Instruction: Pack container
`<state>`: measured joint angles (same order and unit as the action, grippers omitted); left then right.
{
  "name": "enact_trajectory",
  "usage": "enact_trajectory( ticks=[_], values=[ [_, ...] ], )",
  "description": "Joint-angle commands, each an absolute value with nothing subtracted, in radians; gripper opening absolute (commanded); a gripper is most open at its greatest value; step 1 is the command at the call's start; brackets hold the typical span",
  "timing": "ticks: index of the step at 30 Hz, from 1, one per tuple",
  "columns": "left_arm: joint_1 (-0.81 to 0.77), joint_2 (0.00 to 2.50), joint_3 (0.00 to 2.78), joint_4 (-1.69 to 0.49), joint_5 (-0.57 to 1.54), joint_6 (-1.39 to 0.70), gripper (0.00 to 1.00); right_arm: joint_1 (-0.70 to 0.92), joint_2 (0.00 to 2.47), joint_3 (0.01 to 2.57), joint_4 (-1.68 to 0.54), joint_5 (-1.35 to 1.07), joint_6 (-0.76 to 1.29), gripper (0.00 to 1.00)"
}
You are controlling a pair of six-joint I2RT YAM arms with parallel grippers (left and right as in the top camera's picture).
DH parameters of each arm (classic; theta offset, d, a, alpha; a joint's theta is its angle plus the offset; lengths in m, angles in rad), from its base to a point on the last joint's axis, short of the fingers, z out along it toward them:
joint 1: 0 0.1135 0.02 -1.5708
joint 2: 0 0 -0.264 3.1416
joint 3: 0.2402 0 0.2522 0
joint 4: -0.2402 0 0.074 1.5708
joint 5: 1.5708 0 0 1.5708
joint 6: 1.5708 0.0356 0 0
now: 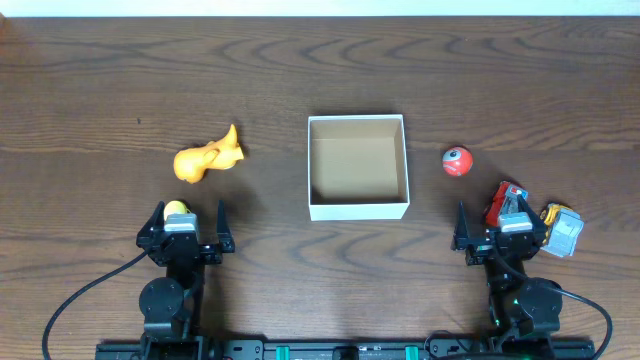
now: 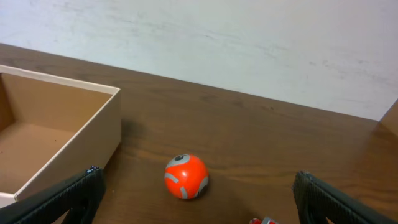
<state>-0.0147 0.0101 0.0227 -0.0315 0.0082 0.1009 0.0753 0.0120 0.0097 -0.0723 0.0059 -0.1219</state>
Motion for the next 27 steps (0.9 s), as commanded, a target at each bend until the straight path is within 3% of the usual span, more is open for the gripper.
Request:
enact_trajectory(
  ticks=[1, 27],
  values=[
    [-0.01, 0.005, 0.004, -0.072, -0.008, 0.092, 0.98, 0.064, 0.006, 0.006, -0.073, -0.005, -0.135, 0.99],
    [-0.01, 0.134, 0.132, -0.066, 0.02, -0.022, 0.98, 0.064, 0.134, 0.105, -0.109, -0.061, -0.082, 0.99]
  ],
)
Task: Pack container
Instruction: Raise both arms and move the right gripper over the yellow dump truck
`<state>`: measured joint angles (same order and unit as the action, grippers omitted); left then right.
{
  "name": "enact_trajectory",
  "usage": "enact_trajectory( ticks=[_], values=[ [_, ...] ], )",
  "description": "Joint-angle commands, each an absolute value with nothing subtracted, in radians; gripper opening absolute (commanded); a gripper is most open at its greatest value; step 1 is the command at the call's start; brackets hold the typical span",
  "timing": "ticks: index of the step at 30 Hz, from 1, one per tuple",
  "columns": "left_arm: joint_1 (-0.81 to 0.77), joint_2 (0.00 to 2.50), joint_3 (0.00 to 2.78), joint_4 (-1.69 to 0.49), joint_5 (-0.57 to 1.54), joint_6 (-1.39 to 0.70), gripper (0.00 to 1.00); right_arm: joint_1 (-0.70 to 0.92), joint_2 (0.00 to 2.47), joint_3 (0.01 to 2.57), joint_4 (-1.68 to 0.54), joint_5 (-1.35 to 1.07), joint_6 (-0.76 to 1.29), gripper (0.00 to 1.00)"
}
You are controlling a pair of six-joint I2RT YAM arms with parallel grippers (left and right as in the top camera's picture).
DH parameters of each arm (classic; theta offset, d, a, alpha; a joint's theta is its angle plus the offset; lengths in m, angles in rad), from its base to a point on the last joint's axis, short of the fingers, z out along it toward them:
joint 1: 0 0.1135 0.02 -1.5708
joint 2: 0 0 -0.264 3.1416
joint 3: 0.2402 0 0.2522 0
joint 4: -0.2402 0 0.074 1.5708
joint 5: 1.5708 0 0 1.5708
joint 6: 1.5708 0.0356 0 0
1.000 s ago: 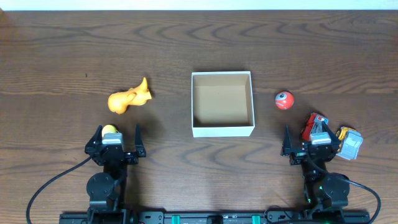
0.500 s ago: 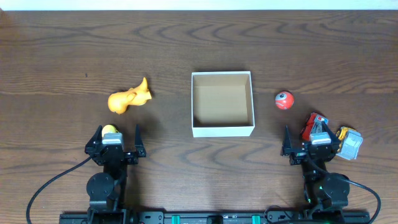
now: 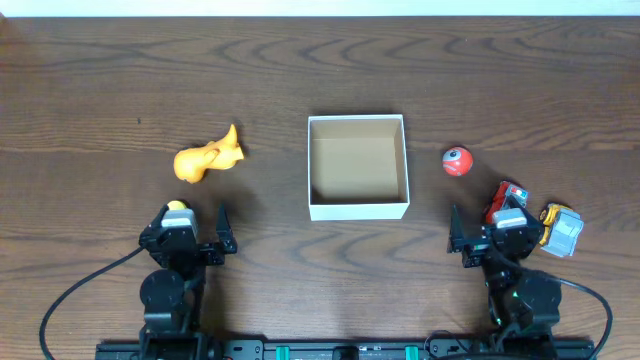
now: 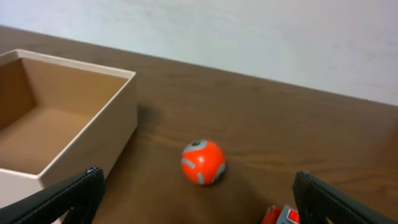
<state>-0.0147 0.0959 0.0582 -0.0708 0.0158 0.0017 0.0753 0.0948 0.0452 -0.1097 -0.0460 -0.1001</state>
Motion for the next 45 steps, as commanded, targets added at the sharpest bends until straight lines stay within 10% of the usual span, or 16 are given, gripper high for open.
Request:
enact_trajectory(
  ticks=[1, 22, 28, 45],
  values=[
    [-0.01, 0.155, 0.151, -0.066, 0.02, -0.022, 0.98, 0.064, 0.16, 0.123, -0.109, -0.061, -0.082, 0.99],
    [-0.01, 0.921, 1.093, -0.798, 0.072, -0.102, 0.98, 0.064, 0.884, 1.01, -0.886, -0.216, -0.067, 0.99],
    [-0.01, 0.961, 1.151, -0.929, 0.072, -0.103, 0.98, -0.014, 0.994, 1.196, -1.175, 0.092, 0.37, 0.99],
    [-0.01, 0.96, 1.151, -0.967, 0.072, -0.103, 0.98, -0.424, 1.281, 1.248, -1.209, 0.008, 0.176, 0.99]
  ],
)
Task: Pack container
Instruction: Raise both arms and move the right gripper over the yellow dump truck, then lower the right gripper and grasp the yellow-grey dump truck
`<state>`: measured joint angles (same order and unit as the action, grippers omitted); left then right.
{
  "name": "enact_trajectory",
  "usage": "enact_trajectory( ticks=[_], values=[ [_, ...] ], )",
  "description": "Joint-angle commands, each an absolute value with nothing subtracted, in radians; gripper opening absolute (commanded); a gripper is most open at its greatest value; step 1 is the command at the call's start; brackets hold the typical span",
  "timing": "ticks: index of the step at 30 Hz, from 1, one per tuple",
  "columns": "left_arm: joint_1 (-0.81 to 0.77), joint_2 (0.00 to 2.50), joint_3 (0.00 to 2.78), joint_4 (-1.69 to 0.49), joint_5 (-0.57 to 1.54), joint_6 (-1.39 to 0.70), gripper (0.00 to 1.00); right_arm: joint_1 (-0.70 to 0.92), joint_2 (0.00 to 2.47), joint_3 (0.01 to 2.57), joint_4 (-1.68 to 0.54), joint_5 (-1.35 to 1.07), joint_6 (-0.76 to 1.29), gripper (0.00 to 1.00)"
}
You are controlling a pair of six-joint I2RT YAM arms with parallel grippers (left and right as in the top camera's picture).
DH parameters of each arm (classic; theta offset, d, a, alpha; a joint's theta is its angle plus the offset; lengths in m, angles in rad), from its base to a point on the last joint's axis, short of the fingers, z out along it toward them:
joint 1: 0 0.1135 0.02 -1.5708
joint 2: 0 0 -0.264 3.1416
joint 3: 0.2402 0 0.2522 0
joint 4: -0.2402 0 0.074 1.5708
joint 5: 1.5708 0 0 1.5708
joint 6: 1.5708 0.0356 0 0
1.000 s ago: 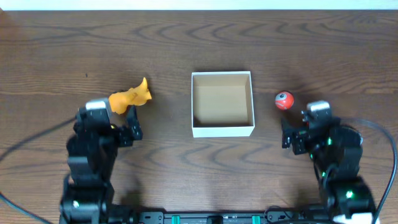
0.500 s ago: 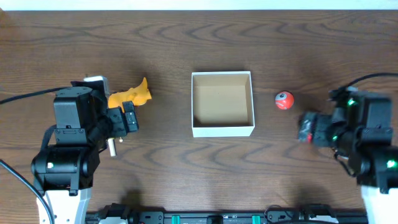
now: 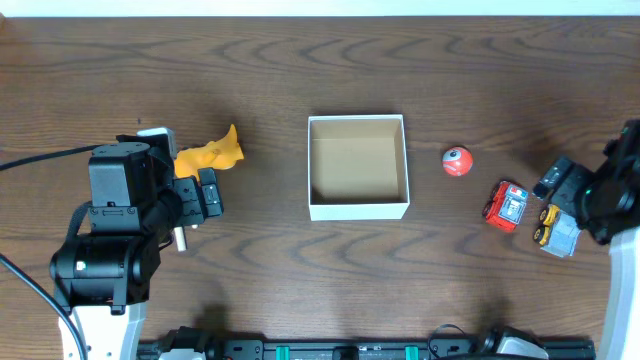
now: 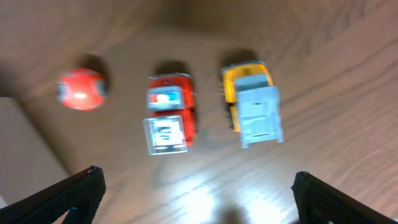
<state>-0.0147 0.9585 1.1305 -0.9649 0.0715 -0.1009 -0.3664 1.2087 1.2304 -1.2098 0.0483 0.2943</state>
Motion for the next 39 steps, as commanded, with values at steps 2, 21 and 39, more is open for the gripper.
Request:
enact_trajectory(
  ticks=[2, 21, 39],
  values=[
    [-0.01, 0.96, 1.151, -0.967, 0.072, -0.103, 0.98, -0.451, 1.338, 1.247, -1.208, -0.001, 0.152, 0.99],
    [-0.01, 0.96, 1.151, -0.967, 0.071, -0.103, 0.98, -0.609, 1.505, 1.138, -1.09, 0.021, 0.168, 0.98],
    [-0.01, 0.96, 1.151, -0.965, 0.071, -0.103, 0.98, -0.622, 1.506, 0.876, -0.773, 0.014, 0.175, 0.93]
  ],
)
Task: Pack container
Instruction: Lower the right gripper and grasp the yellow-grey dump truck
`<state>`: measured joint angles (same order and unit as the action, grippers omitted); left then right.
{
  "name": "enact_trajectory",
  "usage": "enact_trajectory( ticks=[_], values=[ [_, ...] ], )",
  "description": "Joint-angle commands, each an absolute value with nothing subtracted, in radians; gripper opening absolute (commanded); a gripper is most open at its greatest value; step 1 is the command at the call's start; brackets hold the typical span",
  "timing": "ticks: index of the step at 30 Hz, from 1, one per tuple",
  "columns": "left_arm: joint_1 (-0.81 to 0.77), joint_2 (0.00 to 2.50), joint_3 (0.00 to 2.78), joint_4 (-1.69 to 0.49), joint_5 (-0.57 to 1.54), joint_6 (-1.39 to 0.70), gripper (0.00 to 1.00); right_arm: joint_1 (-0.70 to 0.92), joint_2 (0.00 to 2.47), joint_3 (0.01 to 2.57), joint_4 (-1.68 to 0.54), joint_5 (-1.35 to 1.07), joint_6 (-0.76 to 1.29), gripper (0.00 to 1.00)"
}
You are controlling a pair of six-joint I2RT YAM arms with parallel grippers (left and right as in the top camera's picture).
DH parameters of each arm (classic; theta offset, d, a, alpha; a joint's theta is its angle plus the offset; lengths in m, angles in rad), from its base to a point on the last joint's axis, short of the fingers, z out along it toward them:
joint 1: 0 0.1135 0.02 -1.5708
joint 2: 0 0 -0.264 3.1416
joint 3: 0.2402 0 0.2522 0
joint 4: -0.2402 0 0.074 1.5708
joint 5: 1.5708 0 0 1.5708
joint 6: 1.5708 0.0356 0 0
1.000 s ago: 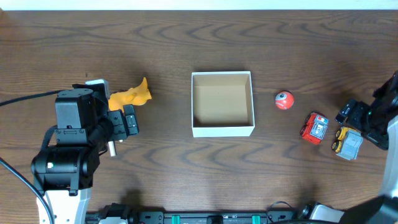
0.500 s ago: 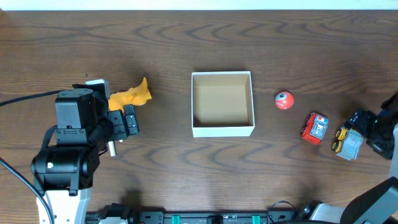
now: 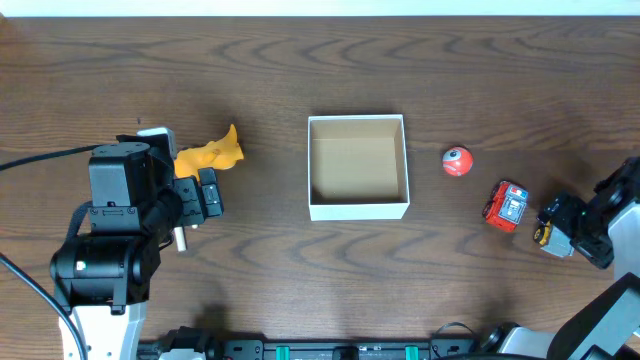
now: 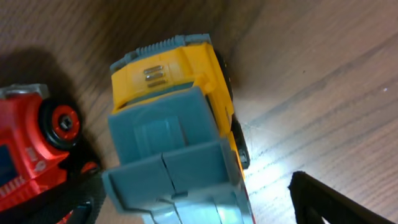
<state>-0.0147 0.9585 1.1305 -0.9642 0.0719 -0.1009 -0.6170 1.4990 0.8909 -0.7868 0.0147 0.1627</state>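
Observation:
An open white cardboard box (image 3: 358,208) stands mid-table. To its right lie an orange ball (image 3: 457,161), a red toy car (image 3: 506,205) and a yellow dump truck with a grey-blue bed (image 4: 180,130). My right gripper (image 4: 199,214) is down low and open. Its fingers (image 4: 323,199) stand on either side of the truck's bed without touching it. From overhead the truck (image 3: 549,228) is partly under that gripper (image 3: 565,232). An orange soft toy (image 3: 207,157) lies left of the box, with my left gripper (image 3: 197,195) just beside it; its jaws do not show.
The red car (image 4: 31,149) sits close against the truck's left side, next to my left-hand finger. The table's right edge lies just beyond the right arm.
My right gripper has come down from well above the red car and the truck to straddle the truck's bed, still open. The left arm and all the toys have stayed where they were.
Both arms first sat folded at the table's front edge with open grippers, and shifted only slightly. Later the left arm stood beside the orange toy and the right one high over the car and truck. Now the right gripper is low around the truck.

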Motion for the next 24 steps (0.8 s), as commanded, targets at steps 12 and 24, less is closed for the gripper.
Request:
enact_trajectory(
  ticks=[12, 24],
  values=[
    [-0.01, 0.96, 1.151, -0.965, 0.071, -0.103, 0.98, -0.622, 1.506, 0.875, -0.733, 0.008, 0.175, 0.52],
    [-0.01, 0.96, 1.151, -0.965, 0.071, -0.103, 0.98, -0.621, 1.505, 0.875, -0.729, -0.017, 0.184, 0.37]
  ],
)
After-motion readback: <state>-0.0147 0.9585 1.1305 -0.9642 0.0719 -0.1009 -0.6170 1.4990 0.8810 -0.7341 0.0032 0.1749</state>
